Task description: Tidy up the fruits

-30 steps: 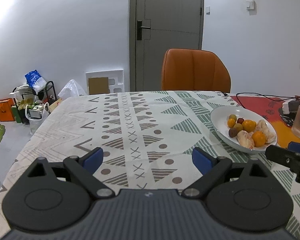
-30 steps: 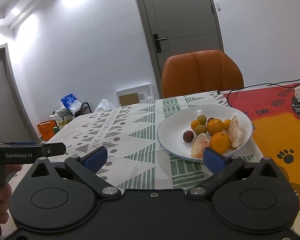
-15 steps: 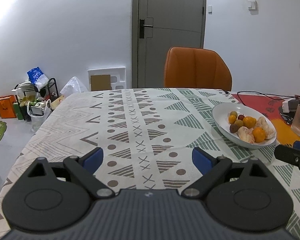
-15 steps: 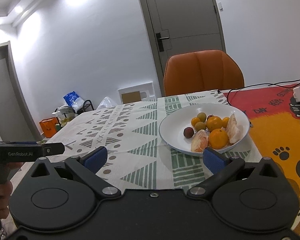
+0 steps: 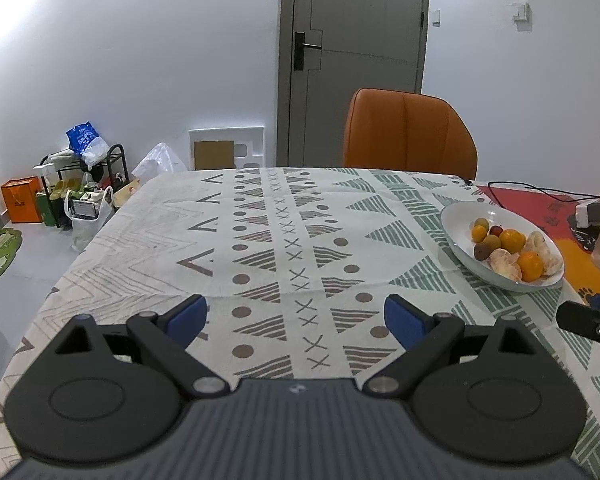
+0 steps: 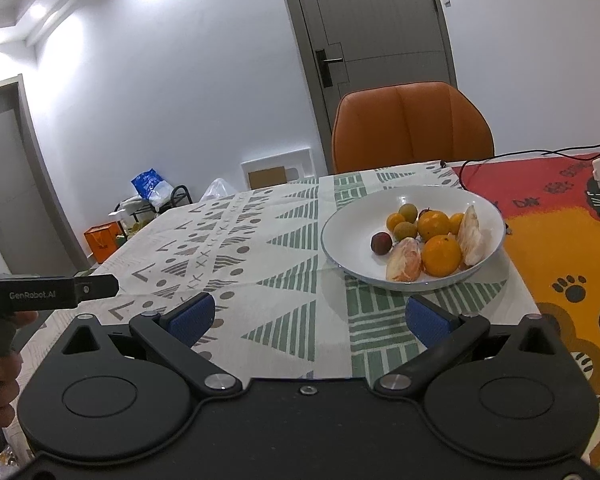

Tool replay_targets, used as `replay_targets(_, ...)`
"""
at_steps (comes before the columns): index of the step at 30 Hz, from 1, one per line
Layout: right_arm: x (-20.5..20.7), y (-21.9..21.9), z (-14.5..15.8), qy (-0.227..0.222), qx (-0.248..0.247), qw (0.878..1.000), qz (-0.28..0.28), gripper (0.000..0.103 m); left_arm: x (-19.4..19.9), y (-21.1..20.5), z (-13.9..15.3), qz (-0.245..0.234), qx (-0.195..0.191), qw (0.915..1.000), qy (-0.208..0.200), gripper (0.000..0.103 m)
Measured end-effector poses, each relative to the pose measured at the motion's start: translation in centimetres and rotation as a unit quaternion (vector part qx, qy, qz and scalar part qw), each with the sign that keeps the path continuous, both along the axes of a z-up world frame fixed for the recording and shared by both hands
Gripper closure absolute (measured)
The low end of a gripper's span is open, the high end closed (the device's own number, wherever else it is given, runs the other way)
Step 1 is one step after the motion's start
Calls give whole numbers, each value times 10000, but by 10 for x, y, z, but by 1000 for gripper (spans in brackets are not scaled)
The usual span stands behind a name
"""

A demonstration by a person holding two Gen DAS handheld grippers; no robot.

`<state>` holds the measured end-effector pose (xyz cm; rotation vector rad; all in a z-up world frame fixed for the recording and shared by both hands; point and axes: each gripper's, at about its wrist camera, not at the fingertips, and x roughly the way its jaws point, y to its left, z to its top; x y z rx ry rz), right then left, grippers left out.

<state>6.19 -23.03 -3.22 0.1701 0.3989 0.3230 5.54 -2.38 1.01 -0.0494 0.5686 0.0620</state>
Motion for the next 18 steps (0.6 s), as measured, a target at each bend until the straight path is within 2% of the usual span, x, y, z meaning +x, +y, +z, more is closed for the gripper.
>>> replay_targets(18,1,5,0,-5,-65,10000,28,0,0,0,-3,-49,-8,10000,60,9)
